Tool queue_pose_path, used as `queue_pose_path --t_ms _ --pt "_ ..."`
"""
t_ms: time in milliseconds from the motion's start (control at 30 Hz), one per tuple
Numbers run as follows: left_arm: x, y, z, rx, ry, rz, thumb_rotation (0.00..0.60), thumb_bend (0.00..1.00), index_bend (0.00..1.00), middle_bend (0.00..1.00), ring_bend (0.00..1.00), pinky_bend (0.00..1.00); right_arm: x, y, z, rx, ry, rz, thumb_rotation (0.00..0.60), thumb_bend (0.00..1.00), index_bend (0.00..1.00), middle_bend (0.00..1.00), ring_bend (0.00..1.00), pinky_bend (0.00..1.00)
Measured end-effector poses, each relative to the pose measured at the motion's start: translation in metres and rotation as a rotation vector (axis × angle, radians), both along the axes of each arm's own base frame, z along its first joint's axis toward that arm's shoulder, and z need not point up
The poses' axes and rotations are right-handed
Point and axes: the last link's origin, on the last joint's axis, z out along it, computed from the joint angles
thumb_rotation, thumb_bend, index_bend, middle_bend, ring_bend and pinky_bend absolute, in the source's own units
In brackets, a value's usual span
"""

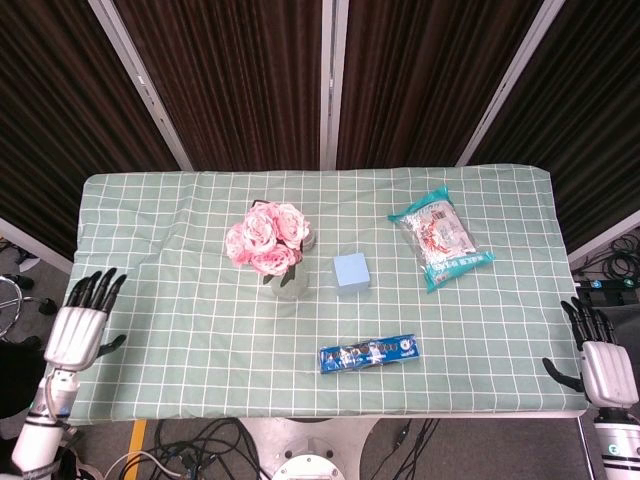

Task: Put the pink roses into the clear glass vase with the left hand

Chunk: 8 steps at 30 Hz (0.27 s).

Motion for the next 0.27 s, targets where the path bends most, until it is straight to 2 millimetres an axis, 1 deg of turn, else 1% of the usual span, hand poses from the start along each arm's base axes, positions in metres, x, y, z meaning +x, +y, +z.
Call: queue_pose_path --t_ms 33,133,267 --pt "-0.005 -0.011 0.002 0.003 0.006 0.024 0.6 0.11 0.05 0.03 0.03 0.12 0.0 0.0 -0.001 0.003 0.002 0.002 0.6 0.14 0.0 0.0 0.0 0.0" --pt "-0.013 -0.032 0.006 0.015 0.007 0.063 0.6 0.11 0.05 0.03 0.03 0.12 0.001 0.0 -0.003 0.014 0.01 0.007 0.6 0.14 0.0 0.0 0.0 0.0" --pt "-0.016 -0.043 0.008 0.028 -0.023 0.075 0.6 0.11 0.05 0.03 0.03 0.12 0.004 0.002 -0.004 0.016 0.011 0.021 0.6 0.14 0.0 0.0 0.0 0.0"
